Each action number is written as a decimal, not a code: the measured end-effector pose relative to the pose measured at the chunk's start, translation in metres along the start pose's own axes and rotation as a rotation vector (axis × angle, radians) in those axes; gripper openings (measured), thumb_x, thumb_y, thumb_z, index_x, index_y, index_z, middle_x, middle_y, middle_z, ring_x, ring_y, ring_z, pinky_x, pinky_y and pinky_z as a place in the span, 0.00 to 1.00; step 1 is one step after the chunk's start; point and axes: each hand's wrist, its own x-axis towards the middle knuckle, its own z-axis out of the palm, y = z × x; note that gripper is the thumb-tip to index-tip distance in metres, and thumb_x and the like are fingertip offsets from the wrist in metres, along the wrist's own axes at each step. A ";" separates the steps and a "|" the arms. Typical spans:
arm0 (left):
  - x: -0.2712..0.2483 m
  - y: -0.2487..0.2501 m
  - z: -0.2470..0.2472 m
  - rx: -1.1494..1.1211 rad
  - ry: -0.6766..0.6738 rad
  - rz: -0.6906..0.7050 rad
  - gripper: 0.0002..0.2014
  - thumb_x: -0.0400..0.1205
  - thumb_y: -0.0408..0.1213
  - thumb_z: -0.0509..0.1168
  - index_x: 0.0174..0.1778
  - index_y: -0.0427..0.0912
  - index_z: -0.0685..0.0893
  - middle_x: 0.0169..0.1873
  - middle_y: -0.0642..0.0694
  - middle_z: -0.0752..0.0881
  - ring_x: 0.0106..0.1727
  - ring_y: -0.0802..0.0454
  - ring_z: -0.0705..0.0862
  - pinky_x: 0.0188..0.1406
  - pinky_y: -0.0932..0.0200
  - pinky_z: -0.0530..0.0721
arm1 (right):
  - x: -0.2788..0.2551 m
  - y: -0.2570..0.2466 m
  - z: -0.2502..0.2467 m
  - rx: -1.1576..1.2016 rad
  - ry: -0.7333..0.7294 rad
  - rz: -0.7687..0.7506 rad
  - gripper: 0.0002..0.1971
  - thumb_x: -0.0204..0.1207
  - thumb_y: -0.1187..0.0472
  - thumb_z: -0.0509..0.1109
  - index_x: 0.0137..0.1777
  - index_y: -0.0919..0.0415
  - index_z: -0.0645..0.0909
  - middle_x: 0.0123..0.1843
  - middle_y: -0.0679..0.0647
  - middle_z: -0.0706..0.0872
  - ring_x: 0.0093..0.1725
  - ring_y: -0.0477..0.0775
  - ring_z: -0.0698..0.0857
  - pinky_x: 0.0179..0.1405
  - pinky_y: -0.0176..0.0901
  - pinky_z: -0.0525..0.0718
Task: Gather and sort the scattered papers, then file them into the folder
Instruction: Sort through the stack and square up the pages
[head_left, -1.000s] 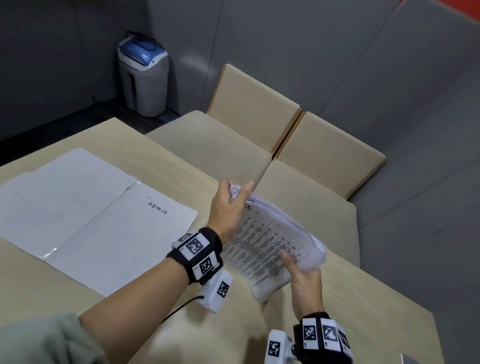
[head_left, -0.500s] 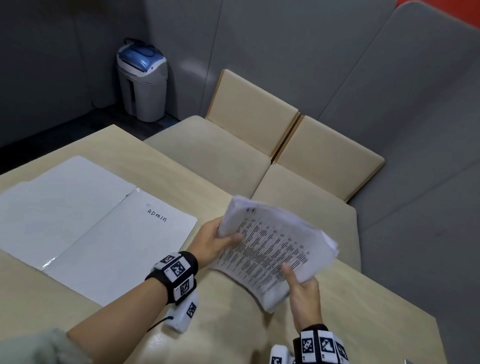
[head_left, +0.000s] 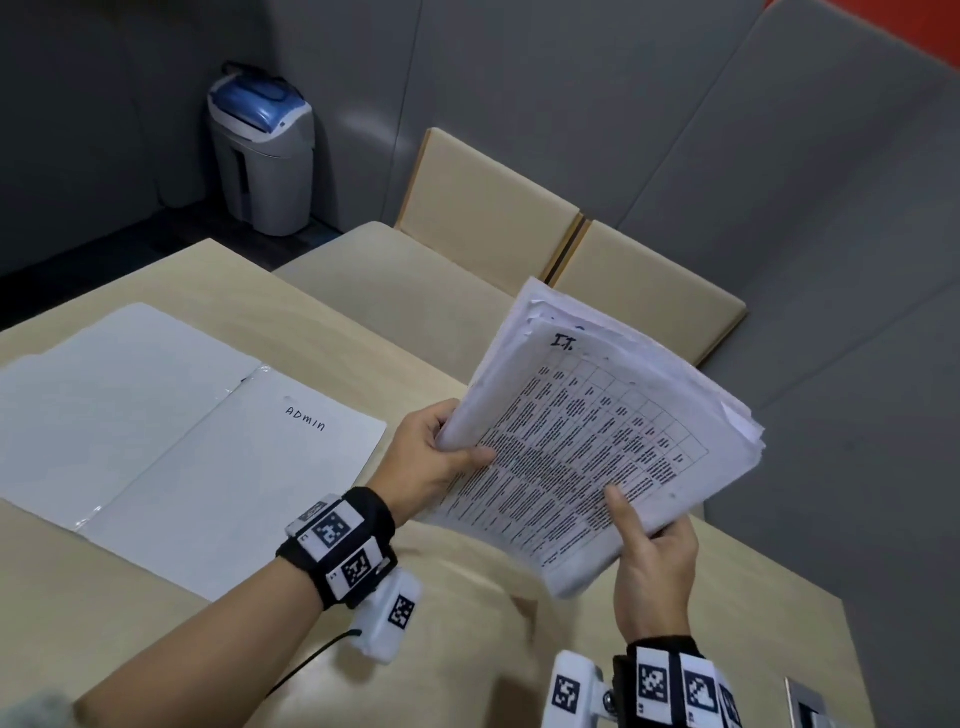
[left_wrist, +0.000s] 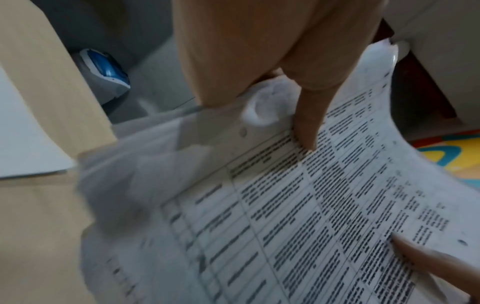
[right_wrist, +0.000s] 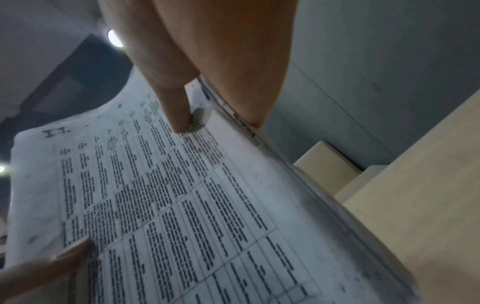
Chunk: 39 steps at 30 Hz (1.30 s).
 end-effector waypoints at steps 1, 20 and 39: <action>-0.001 0.002 -0.001 0.021 -0.030 0.005 0.18 0.72 0.22 0.78 0.57 0.29 0.85 0.44 0.34 0.89 0.41 0.49 0.89 0.40 0.53 0.91 | 0.000 0.000 -0.001 0.000 0.007 -0.003 0.13 0.78 0.71 0.73 0.60 0.61 0.84 0.50 0.47 0.95 0.52 0.46 0.93 0.44 0.34 0.89; -0.002 -0.054 -0.012 0.211 0.010 -0.210 0.29 0.66 0.38 0.84 0.59 0.40 0.80 0.55 0.42 0.90 0.56 0.44 0.90 0.55 0.38 0.90 | -0.014 0.082 -0.021 -0.256 -0.146 0.269 0.17 0.69 0.75 0.80 0.54 0.58 0.85 0.51 0.51 0.93 0.51 0.50 0.91 0.39 0.35 0.88; -0.021 -0.053 -0.014 0.121 0.075 -0.234 0.16 0.86 0.45 0.64 0.68 0.42 0.80 0.57 0.43 0.91 0.56 0.44 0.92 0.58 0.36 0.89 | -0.022 0.067 -0.005 -0.268 -0.256 0.332 0.14 0.84 0.63 0.67 0.67 0.63 0.82 0.60 0.57 0.93 0.59 0.58 0.92 0.62 0.58 0.88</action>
